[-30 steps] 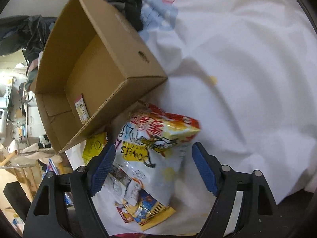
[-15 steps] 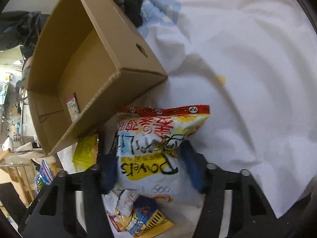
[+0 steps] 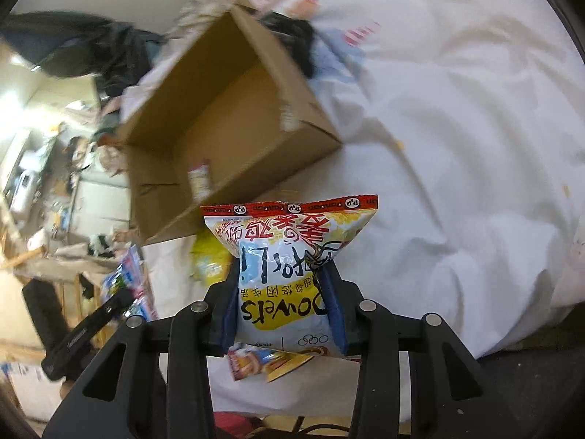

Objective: Organize snacks
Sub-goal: 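Lower both held bags into the box and open both grippers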

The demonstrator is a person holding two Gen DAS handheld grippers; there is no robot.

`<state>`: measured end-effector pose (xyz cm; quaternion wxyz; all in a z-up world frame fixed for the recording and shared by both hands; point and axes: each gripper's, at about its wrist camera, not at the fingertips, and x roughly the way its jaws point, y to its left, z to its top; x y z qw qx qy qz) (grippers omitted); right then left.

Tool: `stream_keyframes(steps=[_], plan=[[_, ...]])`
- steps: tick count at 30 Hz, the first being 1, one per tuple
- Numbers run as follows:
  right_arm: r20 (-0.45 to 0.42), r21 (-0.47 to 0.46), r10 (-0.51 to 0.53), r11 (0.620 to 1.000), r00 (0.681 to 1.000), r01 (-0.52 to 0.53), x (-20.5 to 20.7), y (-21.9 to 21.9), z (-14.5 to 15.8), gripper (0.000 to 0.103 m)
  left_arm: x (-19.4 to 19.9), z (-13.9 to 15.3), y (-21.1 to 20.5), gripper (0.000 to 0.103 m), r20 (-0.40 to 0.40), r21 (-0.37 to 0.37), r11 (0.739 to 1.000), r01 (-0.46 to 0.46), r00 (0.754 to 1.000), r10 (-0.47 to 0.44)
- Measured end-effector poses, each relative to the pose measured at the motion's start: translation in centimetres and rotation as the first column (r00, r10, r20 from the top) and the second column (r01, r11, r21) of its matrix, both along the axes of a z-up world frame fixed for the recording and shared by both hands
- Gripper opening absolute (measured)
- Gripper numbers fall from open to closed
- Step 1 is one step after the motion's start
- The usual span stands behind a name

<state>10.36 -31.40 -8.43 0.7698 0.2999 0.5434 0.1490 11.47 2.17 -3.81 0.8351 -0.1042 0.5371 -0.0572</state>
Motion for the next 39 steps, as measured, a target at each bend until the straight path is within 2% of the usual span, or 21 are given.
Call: stream_keyframes(steps=[6,12,18,22,28,31,33,39], plan=[[0.108,0.014,0.056,0.998,0.993,-0.058,0.3,0.9,2.8,0.042,0.3,2.6,-0.1,0.049,0.092,0.037,0.999,-0.008,0.996,0.005],[0.181,-0.015,0.093,0.996,0.979,-0.092,2.3,1.9,5.0,0.042,2.0,4.2,-0.7,0.049,0.122,0.065,0.998,-0.003,0.992,-0.005],[0.25,-0.047,0.125,0.992,0.96,-0.117,5.5,3.2,7.1,0.042,5.1,5.6,-2.5,0.049,0.165,0.085,0.996,0.039,0.985,-0.053],[0.3,-0.053,0.109,0.994,0.948,-0.097,8.1,3.5,8.3,0.042,7.9,5.8,-3.4,0.049,0.177,0.091,0.995,0.051,0.982,-0.067],[0.351,-0.05,0.094,0.995,0.932,-0.082,10.3,3.5,7.0,0.042,10.5,4.8,-4.7,0.049,0.222,0.117,0.992,0.055,0.972,-0.08],[0.287,-0.066,0.076,0.996,0.955,-0.06,10.8,3.4,4.6,0.042,10.8,3.3,-5.3,0.049,0.244,0.141,0.987,0.072,0.964,-0.105],[0.283,-0.073,0.08,0.995,0.956,-0.062,11.3,3.6,4.1,0.042,11.0,2.6,-5.6,0.049,0.234,0.178,0.982,0.063,0.967,-0.104],[0.271,-0.133,0.1,0.989,0.957,-0.065,12.4,4.5,3.3,0.042,12.3,1.3,-5.9,0.049,0.199,0.161,0.984,0.078,0.974,-0.11]])
